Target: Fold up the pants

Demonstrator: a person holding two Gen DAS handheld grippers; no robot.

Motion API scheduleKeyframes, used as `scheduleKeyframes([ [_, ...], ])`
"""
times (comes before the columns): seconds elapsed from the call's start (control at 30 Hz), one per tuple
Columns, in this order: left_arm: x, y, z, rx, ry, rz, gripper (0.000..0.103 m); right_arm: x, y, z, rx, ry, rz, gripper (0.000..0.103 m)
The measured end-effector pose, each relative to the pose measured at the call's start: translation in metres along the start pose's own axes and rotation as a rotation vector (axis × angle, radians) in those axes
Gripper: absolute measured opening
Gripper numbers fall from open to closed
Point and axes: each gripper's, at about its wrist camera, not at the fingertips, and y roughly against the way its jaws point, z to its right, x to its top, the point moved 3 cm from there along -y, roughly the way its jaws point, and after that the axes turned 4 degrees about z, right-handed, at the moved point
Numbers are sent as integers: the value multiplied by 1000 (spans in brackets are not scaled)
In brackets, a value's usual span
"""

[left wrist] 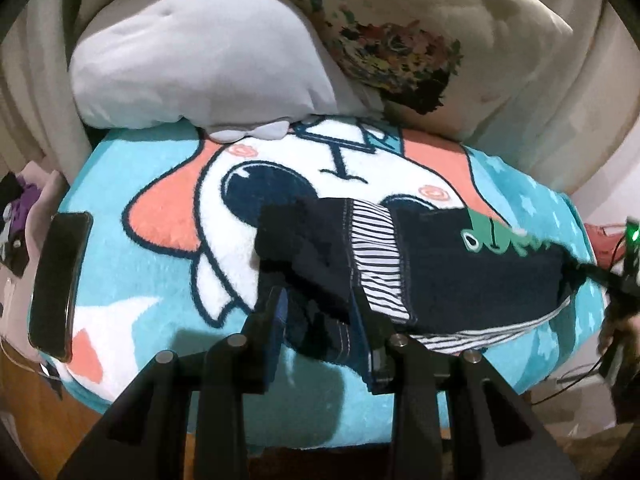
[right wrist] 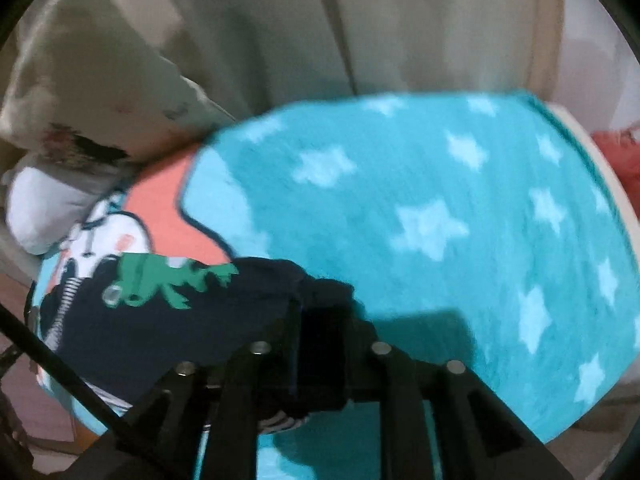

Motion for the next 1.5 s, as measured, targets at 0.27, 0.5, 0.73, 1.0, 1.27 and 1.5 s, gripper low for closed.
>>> scheduleKeyframes([
  [0.27, 34, -14, -35, 23, 164, 24, 42, -1, -2, 3, -29, 9, 13, 37],
  [0.5, 47, -57, -28, -29, 218, -92, 43, -1, -6, 4, -36, -17, 8, 39],
  [0.73, 20, -47, -28, 15, 181, -180, 3, 1, -9, 2, -48, -14, 10, 38],
  [1.0, -14, -65, -64, 140, 255, -321, 0, 3, -18, 2, -50, -36, -5, 47],
  [1.27, 17, -24, -58, 25, 244, -121, 72, 5, 7, 4, -68, -59, 53, 55],
  [1.5, 26, -67, -44, -114, 255, -156, 34, 2, 20, 0, -101, -75, 95, 55],
])
